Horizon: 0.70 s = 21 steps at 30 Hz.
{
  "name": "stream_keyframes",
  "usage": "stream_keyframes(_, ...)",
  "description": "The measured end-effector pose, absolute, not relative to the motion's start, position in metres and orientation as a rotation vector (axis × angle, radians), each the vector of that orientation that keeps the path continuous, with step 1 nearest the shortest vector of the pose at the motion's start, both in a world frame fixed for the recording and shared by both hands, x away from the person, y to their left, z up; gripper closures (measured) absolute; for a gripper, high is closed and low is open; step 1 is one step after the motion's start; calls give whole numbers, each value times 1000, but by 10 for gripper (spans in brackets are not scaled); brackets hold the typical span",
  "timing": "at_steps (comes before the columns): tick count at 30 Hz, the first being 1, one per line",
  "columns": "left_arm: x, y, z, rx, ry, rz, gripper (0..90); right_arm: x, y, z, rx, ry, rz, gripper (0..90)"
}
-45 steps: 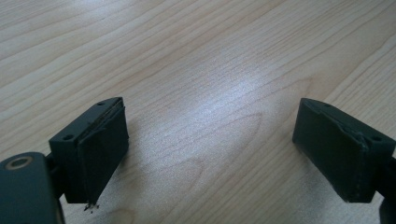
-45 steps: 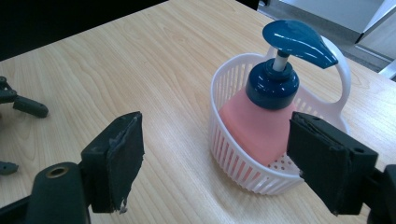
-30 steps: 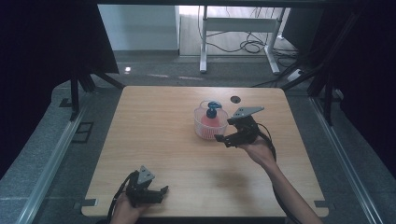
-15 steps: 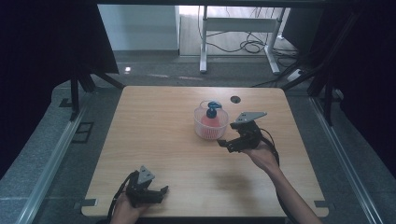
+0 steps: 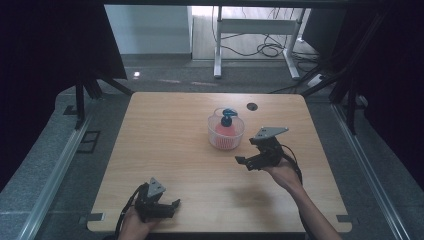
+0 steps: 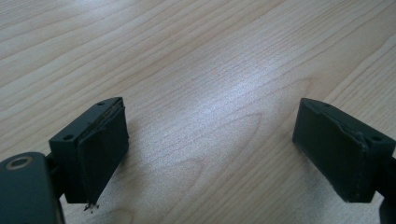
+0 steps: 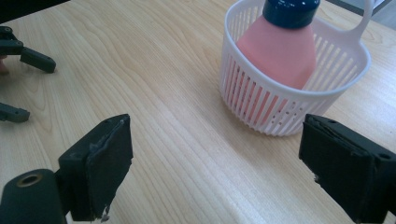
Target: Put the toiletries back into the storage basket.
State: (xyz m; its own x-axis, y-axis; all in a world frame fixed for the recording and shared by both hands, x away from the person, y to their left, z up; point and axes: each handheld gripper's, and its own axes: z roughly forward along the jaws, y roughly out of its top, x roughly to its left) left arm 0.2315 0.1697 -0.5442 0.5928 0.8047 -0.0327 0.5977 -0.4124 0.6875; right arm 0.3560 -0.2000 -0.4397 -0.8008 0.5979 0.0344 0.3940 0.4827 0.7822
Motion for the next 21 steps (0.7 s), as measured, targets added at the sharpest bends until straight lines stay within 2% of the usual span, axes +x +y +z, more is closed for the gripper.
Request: stream_keyframes(21,231,169,-544,2151,1109,399,102,330,-224,-456,869,2466,1181,58)
